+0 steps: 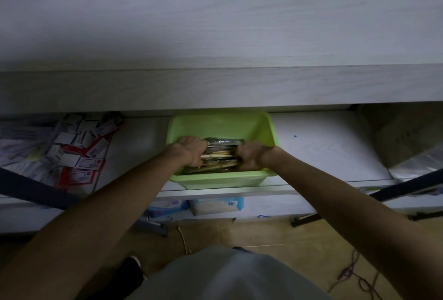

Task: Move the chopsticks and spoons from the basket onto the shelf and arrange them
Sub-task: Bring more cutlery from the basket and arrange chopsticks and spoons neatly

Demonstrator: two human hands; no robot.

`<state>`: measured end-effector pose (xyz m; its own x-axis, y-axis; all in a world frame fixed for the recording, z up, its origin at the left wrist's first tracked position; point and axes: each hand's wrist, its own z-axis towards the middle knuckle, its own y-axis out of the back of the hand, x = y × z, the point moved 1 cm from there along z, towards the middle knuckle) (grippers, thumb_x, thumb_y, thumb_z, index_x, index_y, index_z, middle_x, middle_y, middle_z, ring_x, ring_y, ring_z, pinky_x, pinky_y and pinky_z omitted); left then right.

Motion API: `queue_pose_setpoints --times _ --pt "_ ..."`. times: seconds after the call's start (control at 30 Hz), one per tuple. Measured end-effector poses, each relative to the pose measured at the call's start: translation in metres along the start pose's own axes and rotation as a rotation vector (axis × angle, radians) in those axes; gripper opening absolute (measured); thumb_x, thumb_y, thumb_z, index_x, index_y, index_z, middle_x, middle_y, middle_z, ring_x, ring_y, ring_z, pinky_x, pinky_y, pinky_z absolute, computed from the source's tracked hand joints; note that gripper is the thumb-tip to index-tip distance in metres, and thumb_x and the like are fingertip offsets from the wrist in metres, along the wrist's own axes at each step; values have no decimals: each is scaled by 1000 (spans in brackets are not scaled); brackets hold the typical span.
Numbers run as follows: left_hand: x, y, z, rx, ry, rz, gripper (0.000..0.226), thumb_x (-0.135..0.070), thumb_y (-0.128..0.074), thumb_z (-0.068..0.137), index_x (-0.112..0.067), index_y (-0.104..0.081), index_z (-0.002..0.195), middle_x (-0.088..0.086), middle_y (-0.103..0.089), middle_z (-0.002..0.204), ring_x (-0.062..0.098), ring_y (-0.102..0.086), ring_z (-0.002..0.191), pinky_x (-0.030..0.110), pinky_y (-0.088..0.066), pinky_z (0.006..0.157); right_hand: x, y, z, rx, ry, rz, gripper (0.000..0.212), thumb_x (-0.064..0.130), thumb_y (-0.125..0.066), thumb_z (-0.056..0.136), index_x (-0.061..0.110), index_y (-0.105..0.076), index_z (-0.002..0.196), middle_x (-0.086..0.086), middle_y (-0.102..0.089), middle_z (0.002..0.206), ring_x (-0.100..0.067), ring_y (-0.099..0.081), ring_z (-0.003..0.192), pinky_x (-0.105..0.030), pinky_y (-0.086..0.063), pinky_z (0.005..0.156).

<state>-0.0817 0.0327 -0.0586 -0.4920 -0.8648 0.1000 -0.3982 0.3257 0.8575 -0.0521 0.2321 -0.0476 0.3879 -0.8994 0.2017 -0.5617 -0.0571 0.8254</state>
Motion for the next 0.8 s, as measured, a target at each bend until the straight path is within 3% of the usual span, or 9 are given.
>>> queue_pose_setpoints --times 0.2,0.33,0.4,0.53,0.67,0.8 --pt "-4 1 0 17 -4 1 42 -20 -66 90 -18 -51 129 6 -62 113 21 -55 88 31 -42 70 3 -10 2 35 -16 -98 24 25 -53 102 8 -63 117 -11 -66 118 -27 -64 108 -25 -39 76" --pt "-1 -2 4 3 -35 -46 31 -35 -69 91 -20 -58 115 4 -64 106 20 -58 86 30 -43 69 0 -6 -1 14 -30 -97 23 25 -56 101 10 -65 116 -9 -67 118 -26 -64 106 -25 -39 76" --pt "2 -3 6 18 -29 -61 27 -38 -67 92 -20 -59 110 2 -64 103 20 -60 86 31 -45 67 -1 -3 -2 -9 -22 -100 25 29 -56 100 12 -66 116 -8 -67 116 -26 -65 107 -23 -38 75" --pt "7 12 3 105 -38 -75 14 -25 -63 94 -20 -59 107 1 -60 96 18 -58 84 29 -42 63 1 5 -6 -82 -6 -139 32 39 -61 95 16 -63 118 -6 -66 114 -25 -64 103 -25 -41 75" --pt "15 29 -1 103 -63 -126 21 -26 -67 91 -22 -65 112 -1 -63 96 17 -61 87 30 -47 70 2 16 -11 -76 -11 -195 28 41 -59 94 19 -62 112 -4 -65 106 -23 -60 89 -30 -46 74" --pt "22 37 -5 88 -82 -148 35 -38 -79 83 -18 -69 109 -1 -67 94 16 -63 84 28 -49 68 1 24 -16 -97 -3 -242 42 58 -57 92 18 -61 106 0 -57 90 -22 -58 85 -29 -40 70"
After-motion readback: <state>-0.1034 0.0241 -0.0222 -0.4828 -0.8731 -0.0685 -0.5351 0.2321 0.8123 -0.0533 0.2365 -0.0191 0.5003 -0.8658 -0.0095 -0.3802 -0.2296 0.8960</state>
